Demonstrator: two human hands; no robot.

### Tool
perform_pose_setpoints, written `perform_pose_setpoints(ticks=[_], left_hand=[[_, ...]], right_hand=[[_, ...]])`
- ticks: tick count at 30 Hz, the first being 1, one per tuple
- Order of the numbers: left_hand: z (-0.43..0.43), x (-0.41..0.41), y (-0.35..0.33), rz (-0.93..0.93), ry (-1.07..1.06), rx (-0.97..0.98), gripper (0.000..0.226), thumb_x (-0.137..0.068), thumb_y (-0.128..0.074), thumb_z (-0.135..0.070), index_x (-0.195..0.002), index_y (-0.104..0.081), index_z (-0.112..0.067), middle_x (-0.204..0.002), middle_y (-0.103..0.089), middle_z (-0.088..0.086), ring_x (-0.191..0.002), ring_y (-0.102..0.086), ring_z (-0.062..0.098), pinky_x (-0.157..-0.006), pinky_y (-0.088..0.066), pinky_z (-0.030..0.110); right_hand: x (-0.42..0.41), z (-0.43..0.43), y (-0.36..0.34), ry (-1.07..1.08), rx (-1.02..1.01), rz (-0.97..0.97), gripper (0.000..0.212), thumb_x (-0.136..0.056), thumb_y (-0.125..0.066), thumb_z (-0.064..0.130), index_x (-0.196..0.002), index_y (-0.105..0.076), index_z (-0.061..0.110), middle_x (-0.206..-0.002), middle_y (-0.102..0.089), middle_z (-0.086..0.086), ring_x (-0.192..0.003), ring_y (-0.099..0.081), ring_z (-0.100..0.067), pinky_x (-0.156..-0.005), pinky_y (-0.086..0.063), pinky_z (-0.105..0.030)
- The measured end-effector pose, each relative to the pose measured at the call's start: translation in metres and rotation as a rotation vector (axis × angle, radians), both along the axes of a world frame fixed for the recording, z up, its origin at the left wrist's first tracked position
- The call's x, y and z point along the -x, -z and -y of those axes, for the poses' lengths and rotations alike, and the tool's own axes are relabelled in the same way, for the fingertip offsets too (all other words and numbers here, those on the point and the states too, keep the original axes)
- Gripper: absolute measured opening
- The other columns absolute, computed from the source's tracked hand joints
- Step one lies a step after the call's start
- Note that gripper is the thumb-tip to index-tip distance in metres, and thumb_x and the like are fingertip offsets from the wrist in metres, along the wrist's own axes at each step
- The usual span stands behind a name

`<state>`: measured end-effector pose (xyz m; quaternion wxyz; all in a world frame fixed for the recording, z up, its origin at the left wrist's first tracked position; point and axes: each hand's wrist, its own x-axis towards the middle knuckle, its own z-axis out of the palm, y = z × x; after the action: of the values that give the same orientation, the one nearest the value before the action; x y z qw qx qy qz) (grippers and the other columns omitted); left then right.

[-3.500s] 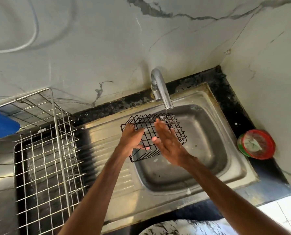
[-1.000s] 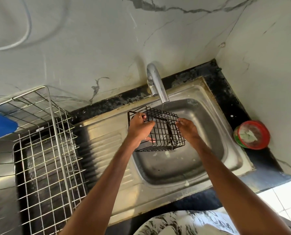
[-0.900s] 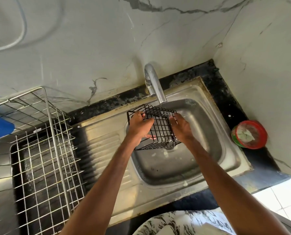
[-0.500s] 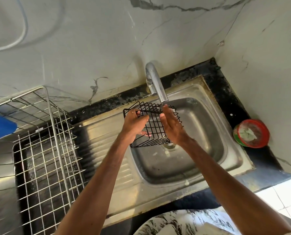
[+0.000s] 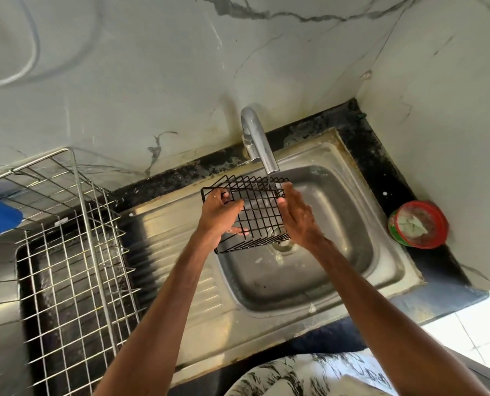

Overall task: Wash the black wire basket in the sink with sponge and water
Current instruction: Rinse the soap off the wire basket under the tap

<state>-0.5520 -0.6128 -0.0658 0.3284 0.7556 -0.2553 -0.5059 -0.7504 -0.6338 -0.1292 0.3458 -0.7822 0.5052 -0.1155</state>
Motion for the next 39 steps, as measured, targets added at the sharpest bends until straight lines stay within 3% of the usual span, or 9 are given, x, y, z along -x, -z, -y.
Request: perform_pose_setpoints(ticks=[3, 5, 10, 15, 19, 23, 29, 33, 39], left_hand=[[-0.001, -0.001, 0.002, 0.037, 0.002, 0.005, 0.018, -0.090, -0.062, -0.003, -0.094, -0.048, -0.013, -0.084, -0.037, 0.004, -0.069, -0.050, 0.010, -0.058, -0.064, 0.051], [-0.002, -0.004, 0.003, 0.033, -0.007, 0.005, 0.017, -0.091, -0.062, -0.004, -0.092, -0.048, -0.013, -0.081, -0.036, 0.003, -0.067, -0.049, 0.011, -0.058, -0.064, 0.051], [-0.006, -0.005, 0.001, 0.012, -0.018, 0.004, 0.021, -0.092, -0.062, -0.002, -0.090, -0.045, -0.014, -0.084, -0.036, 0.007, -0.067, -0.047, 0.012, -0.059, -0.064, 0.051], [-0.011, -0.007, 0.003, 0.023, -0.032, 0.008, 0.021, -0.093, -0.062, -0.003, -0.087, -0.044, -0.013, -0.082, -0.035, 0.005, -0.064, -0.049, 0.010, -0.060, -0.064, 0.054], [-0.016, -0.011, 0.000, 0.040, -0.016, 0.003, 0.027, -0.090, -0.062, -0.001, -0.083, -0.041, -0.016, -0.076, -0.034, -0.001, -0.063, -0.044, 0.009, -0.062, -0.064, 0.056], [-0.012, -0.009, -0.003, 0.074, -0.040, 0.008, 0.024, -0.092, -0.062, -0.004, -0.084, -0.042, -0.014, -0.076, -0.035, 0.000, -0.063, -0.046, 0.010, -0.059, -0.064, 0.053], [-0.011, -0.011, -0.008, 0.072, -0.043, 0.009, 0.023, -0.090, -0.061, -0.001, -0.084, -0.043, -0.014, -0.075, -0.035, -0.001, -0.064, -0.044, 0.011, -0.059, -0.064, 0.056], [-0.013, -0.013, -0.004, 0.053, -0.048, 0.001, 0.027, -0.092, -0.063, -0.003, -0.079, -0.044, -0.016, -0.071, -0.032, -0.002, -0.056, -0.044, 0.007, -0.059, -0.064, 0.054], [-0.023, -0.013, -0.002, 0.023, -0.095, -0.015, 0.025, -0.094, -0.062, -0.001, -0.082, -0.044, -0.013, -0.069, -0.031, -0.001, -0.059, -0.041, 0.010, -0.058, -0.064, 0.050]], right_hand=[[-0.018, 0.000, -0.001, -0.065, 0.081, 0.149, 0.058, -0.110, -0.029, 0.030, -0.160, -0.002, 0.021, -0.167, -0.015, -0.014, -0.155, -0.013, -0.028, -0.124, -0.018, -0.054], [-0.025, -0.004, -0.009, -0.117, 0.015, 0.189, 0.057, -0.110, -0.031, 0.041, -0.160, -0.016, 0.019, -0.168, -0.016, 0.001, -0.155, -0.013, -0.012, -0.127, -0.015, -0.040], [-0.019, 0.005, -0.001, 0.179, -0.126, 0.090, 0.063, -0.103, -0.015, 0.065, -0.159, -0.021, 0.036, -0.168, -0.014, 0.008, -0.156, -0.008, -0.013, -0.124, -0.018, -0.054], [-0.017, -0.015, -0.010, -0.123, 0.094, 0.086, 0.055, -0.109, -0.025, 0.051, -0.160, -0.010, 0.038, -0.167, -0.008, 0.016, -0.153, -0.005, 0.001, -0.126, -0.011, -0.031], [0.002, 0.002, 0.044, -0.045, 0.127, 0.122, 0.083, -0.102, -0.048, 0.005, -0.160, 0.008, 0.021, -0.162, -0.007, -0.026, -0.147, -0.027, -0.049, -0.110, -0.036, -0.065], [-0.040, -0.009, -0.002, -0.154, 0.002, 0.138, 0.066, -0.107, -0.026, 0.048, -0.162, 0.001, 0.024, -0.170, 0.001, 0.003, -0.156, -0.002, -0.015, -0.127, -0.007, -0.043], [-0.024, 0.002, 0.011, 0.080, -0.176, -0.032, 0.073, -0.101, -0.003, 0.065, -0.161, -0.008, 0.024, -0.169, 0.006, 0.006, -0.155, 0.009, -0.010, -0.126, -0.007, -0.047], [-0.031, -0.008, 0.016, -0.123, -0.035, 0.236, 0.063, -0.108, -0.028, 0.040, -0.161, -0.011, 0.010, -0.169, -0.007, -0.003, -0.156, -0.005, -0.017, -0.127, -0.012, -0.046], [-0.018, -0.017, 0.003, 0.024, -0.195, 0.034, 0.084, -0.094, -0.002, 0.075, -0.162, -0.008, 0.025, -0.168, 0.006, 0.011, -0.153, 0.009, -0.003, -0.127, -0.006, -0.043]])
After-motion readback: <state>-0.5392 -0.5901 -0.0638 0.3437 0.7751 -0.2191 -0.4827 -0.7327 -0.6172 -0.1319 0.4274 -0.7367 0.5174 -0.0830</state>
